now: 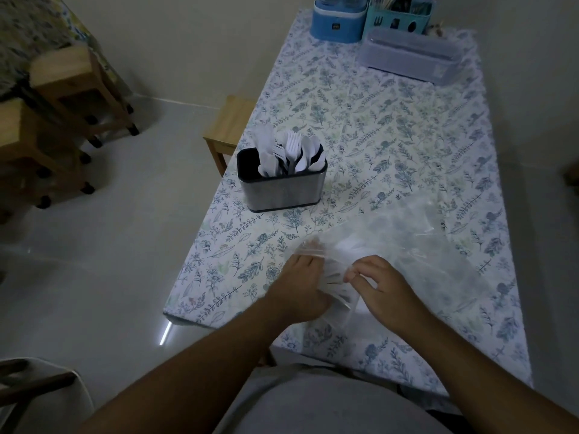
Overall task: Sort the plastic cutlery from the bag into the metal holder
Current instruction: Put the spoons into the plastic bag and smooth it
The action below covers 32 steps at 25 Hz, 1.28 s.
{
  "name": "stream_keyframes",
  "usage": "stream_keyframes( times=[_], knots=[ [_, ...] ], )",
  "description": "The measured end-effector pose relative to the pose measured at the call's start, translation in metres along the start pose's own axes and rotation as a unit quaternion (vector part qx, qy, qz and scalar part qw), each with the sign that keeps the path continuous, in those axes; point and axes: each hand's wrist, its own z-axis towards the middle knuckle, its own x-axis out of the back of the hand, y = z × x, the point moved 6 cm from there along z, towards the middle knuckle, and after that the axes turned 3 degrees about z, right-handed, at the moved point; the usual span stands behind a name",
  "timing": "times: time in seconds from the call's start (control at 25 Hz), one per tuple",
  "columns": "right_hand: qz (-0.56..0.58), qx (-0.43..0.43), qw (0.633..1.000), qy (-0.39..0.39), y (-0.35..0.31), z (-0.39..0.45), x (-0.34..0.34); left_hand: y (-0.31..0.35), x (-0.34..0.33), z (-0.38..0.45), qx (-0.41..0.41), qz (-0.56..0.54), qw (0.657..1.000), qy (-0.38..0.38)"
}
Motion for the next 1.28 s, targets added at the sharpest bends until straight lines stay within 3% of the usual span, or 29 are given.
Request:
stream_keyframes(
  times=[0.2, 0.32, 0.44, 0.72, 0.92, 1.28],
  knots=[
    [0.046, -0.005, 0.998, 0.045, 0.002, 0.001, 0.009, 0.005, -0.017, 0.031, 0.034, 0.163, 0.982, -0.087],
    [0.074, -0.019, 0.994, 0.078, 0.003, 0.001, 0.016, 0.010, -0.022, 0.045, 0.088, 0.165, 0.980, -0.068],
    [0.079, -0.019, 0.993, 0.088, 0.005, -0.001, 0.018, 0.015, -0.032, 0.050, 0.087, 0.185, 0.977, -0.066],
    [0.082, -0.007, 0.992, 0.096, 0.001, -0.007, 0.019, 0.012, -0.041, 0.047, 0.076, 0.169, 0.978, -0.098],
    [0.077, -0.009, 0.991, 0.105, 0.003, -0.011, 0.019, 0.017, -0.033, 0.039, 0.076, 0.181, 0.978, -0.072],
    [0.085, 0.003, 0.990, 0.110, 0.011, -0.012, 0.014, 0.013, -0.017, 0.026, 0.099, 0.048, 0.990, -0.088]
  ],
)
